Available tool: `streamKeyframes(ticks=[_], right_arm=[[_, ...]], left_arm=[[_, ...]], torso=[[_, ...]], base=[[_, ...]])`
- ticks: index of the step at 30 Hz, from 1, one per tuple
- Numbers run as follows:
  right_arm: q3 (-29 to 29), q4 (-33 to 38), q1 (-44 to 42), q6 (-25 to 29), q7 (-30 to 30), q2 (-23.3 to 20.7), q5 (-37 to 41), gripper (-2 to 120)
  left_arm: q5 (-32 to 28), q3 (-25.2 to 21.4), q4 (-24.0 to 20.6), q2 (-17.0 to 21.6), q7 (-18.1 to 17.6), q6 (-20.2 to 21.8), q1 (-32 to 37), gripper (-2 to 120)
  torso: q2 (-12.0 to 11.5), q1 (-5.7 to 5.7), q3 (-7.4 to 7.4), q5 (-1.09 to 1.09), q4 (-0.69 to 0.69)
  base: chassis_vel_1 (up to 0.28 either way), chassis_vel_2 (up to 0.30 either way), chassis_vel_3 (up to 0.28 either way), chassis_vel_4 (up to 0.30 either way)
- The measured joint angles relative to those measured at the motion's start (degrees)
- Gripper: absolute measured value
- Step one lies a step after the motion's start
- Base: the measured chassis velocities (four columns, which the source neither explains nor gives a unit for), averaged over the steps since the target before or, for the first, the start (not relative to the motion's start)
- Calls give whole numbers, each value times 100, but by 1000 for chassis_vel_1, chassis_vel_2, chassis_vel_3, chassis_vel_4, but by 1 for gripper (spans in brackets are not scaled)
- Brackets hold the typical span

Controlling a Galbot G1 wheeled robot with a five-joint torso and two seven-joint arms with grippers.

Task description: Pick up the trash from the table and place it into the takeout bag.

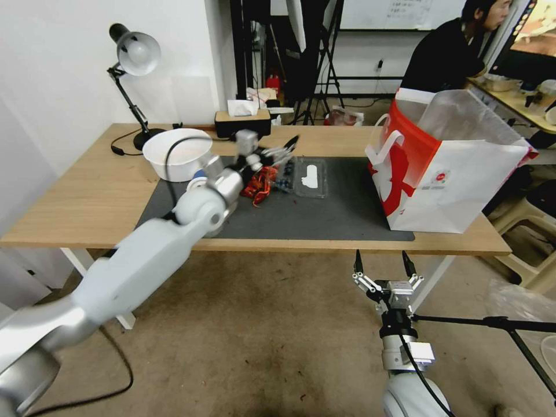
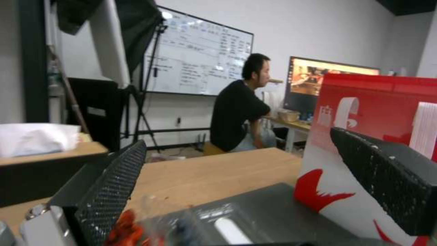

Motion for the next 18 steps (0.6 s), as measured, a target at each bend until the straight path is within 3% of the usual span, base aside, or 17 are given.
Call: streamKeyframes(ticks=[6,18], right_arm=[[-12,2,-3,-16,0,-15,-7,100],[-33,22,-5,-30,6,-9,-29,100]], left_arm=[[367,-652,-624,309,-100,90,882,100],[971,-1794,-1312,485,-225,98,2394,100]], torso=[[0,0,-1,0,-1],[1,0,0,0,0]], base=[[0,0,0,0],[0,0,0,0]])
